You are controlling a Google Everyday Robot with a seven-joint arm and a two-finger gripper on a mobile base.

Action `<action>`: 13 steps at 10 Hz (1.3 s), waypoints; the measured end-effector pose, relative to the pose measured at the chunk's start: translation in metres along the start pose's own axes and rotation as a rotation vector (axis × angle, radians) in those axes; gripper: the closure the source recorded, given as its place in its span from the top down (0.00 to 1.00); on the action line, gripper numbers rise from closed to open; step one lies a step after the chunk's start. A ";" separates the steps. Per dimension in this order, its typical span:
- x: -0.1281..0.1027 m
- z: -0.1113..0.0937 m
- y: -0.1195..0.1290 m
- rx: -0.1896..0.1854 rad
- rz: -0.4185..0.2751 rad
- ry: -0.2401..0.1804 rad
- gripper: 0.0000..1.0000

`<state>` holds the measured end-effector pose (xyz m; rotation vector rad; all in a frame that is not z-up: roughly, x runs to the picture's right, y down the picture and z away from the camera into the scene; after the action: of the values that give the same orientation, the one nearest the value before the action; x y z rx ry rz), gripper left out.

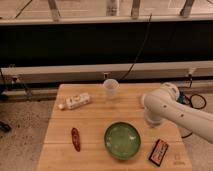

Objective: Push the ceramic bowl across the table

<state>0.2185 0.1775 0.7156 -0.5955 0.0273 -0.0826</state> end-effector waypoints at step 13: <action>-0.009 0.013 0.015 -0.015 -0.038 -0.019 0.80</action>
<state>0.2117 0.1973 0.7179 -0.6121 -0.0020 -0.1135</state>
